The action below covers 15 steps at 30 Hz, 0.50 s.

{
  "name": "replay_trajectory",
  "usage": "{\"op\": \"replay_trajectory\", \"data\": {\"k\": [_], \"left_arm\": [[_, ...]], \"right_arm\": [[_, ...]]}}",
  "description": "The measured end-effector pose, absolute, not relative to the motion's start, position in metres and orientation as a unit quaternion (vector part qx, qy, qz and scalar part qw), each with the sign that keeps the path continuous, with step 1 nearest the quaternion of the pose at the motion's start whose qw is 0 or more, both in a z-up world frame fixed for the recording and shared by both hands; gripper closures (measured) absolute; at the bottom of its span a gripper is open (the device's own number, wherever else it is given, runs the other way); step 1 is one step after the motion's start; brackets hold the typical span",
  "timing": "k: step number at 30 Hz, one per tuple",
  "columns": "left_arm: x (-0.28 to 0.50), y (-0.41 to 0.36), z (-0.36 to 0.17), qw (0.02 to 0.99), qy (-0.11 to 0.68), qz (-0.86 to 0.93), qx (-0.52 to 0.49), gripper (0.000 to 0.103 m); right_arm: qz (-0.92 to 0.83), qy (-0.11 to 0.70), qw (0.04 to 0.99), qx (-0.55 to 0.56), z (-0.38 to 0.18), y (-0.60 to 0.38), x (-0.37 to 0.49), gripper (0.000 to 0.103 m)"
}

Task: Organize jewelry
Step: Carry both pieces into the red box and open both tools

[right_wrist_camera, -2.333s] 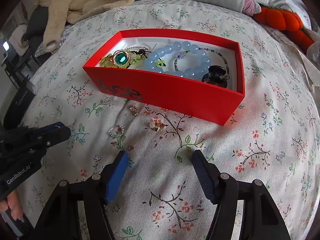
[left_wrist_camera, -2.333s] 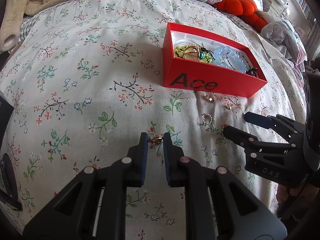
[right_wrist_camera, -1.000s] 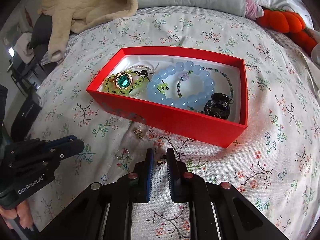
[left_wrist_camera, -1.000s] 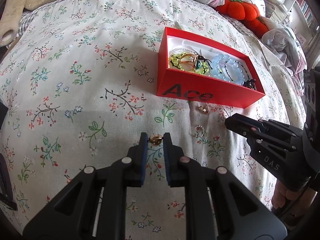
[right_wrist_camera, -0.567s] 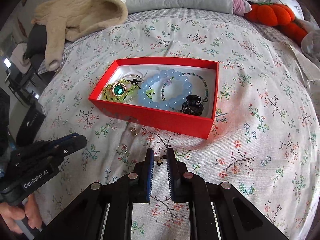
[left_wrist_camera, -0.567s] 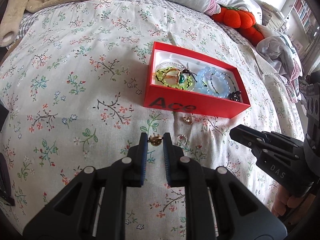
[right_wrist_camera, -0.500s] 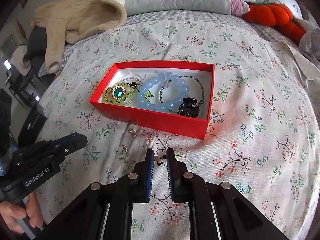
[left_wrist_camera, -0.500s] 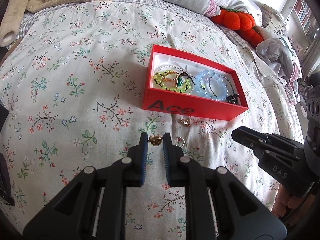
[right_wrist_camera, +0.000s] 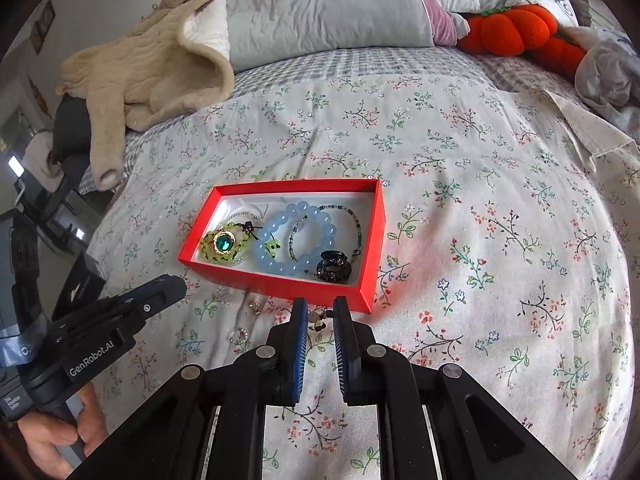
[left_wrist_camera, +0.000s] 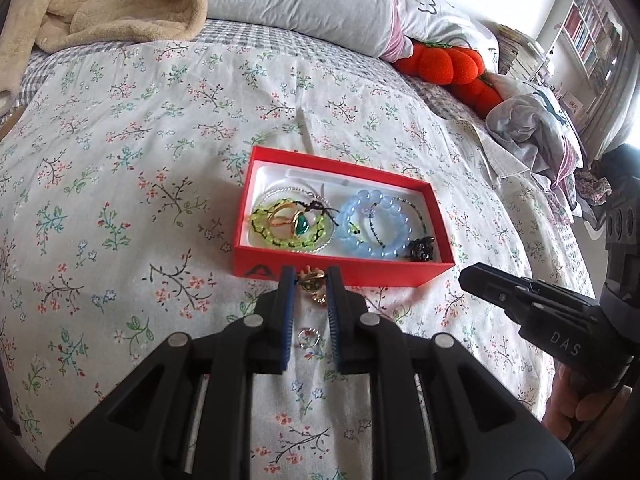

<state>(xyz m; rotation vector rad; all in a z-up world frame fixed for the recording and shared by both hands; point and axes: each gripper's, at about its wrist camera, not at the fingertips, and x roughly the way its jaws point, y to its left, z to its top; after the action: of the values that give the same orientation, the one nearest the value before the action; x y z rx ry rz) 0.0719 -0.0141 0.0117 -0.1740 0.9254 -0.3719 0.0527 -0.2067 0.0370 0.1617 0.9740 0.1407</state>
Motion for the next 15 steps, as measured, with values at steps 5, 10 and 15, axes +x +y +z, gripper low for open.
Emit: {"op": "replay_trajectory", "data": {"k": [5, 10, 15], "left_arm": [[0.082, -0.028, 0.009, 0.879, 0.430, -0.193, -0.073, 0.086], [0.092, -0.037, 0.004, 0.882, 0.421, -0.200, -0.064, 0.086], [0.098, -0.046, 0.000, 0.884, 0.416, -0.206, -0.055, 0.086]], "right_arm": [[0.064, 0.465, 0.879, 0.085, 0.037, -0.214, 0.059, 0.090], [0.060, 0.465, 0.879, 0.090, 0.034, -0.221, 0.064, 0.090], [0.061, 0.465, 0.879, 0.090, 0.033, -0.225, 0.068, 0.090]]}}
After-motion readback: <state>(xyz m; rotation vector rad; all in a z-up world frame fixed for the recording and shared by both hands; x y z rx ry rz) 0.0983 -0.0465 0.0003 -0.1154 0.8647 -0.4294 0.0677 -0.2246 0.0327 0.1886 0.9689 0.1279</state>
